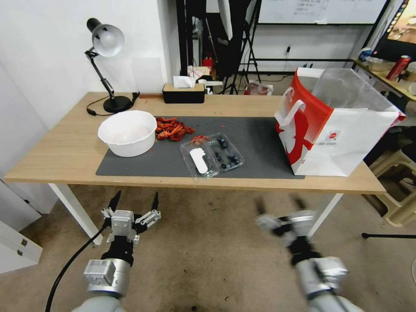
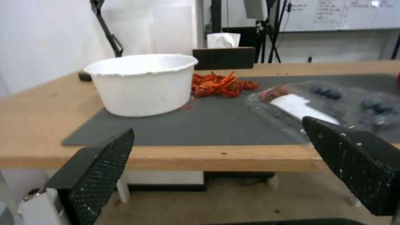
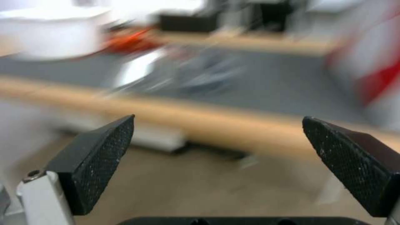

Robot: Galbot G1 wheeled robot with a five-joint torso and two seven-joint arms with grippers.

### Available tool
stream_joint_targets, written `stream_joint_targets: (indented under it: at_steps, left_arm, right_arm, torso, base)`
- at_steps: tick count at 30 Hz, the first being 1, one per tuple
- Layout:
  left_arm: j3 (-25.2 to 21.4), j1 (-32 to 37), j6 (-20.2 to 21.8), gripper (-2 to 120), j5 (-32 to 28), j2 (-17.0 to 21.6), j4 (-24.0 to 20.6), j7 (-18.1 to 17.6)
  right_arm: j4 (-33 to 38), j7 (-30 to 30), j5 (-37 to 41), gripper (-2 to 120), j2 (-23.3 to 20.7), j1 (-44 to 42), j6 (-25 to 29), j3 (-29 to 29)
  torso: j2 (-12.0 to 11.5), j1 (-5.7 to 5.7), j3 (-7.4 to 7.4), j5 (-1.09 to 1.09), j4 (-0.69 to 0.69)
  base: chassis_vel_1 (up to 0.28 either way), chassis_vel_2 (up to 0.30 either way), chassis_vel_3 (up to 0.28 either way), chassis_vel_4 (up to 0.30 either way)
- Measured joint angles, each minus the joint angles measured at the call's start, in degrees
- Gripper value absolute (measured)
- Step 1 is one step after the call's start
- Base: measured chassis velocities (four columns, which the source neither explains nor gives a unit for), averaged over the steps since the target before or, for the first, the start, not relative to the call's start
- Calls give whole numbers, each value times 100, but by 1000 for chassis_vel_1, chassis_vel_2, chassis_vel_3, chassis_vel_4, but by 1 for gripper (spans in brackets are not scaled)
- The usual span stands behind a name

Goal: Close the takeout container lid, then place the container into the takeout bag.

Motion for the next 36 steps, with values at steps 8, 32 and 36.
stream_joint_targets:
  at_steps: [8, 32, 36]
  left_arm:
    - [332, 125, -51, 100, -120, -239, 94, -195]
    - [101, -319, -260, 100, -113, -269, 913, 87]
    - [95, -324, -262, 100, -116, -268, 920, 96]
  right_arm:
    - [-108, -139, 159, 100, -96, 208, -146, -33]
    - [-639, 23, 1639, 100, -878, 1756, -90, 139]
    - [-937, 206, 1991, 100, -1093, 2345, -259, 5]
  torso:
    - [0, 0, 0, -3, 2]
    - [0, 0, 0, 2, 4]
    - [0, 0, 0, 0, 3]
  base:
    - [0, 0, 0, 0]
    - [0, 0, 0, 0]
    - [0, 0, 0, 0]
